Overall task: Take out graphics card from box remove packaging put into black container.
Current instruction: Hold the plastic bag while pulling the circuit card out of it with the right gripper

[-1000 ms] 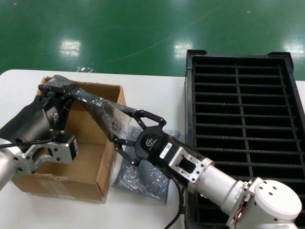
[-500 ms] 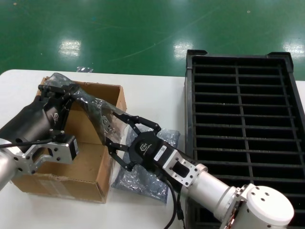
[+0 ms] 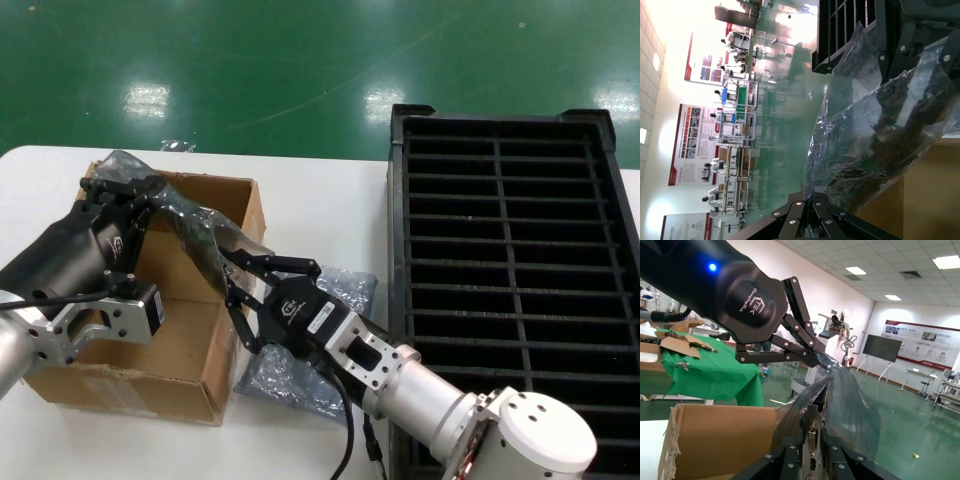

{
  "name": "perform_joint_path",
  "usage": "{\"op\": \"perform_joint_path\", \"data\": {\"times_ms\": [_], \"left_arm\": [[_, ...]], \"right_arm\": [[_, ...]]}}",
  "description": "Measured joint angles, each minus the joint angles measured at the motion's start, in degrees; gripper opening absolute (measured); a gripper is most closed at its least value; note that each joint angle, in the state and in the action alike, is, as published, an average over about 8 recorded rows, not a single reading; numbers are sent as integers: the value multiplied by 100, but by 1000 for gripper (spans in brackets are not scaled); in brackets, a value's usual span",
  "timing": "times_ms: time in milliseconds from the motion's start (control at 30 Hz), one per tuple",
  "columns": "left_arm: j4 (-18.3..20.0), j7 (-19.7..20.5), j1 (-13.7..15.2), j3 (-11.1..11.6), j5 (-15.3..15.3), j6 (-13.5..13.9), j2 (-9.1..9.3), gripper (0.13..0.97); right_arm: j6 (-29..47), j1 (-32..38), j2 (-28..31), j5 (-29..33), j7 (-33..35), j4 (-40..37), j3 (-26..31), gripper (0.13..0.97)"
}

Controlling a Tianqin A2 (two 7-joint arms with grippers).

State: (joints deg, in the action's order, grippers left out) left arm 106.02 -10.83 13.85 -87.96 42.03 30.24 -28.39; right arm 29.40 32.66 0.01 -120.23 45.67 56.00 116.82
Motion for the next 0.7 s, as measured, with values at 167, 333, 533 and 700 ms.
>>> {"op": "perform_joint_path", "data": {"times_ms": [167, 333, 533, 700], "left_arm": [[0, 0, 0, 0, 0, 0, 0, 139], [0, 0, 0, 0, 0, 0, 0, 139], [0, 0, 0, 0, 0, 0, 0, 139], [0, 0, 0, 0, 0, 0, 0, 139]], "right_arm": [[-120, 87, 0, -274, 144, -127, 145, 220], [-145, 86, 13, -308, 194, -97, 106, 189], [-62, -184, 275, 50, -171, 570, -38, 181], [-12, -596, 815, 383, -844, 1595, -90, 175]]}}
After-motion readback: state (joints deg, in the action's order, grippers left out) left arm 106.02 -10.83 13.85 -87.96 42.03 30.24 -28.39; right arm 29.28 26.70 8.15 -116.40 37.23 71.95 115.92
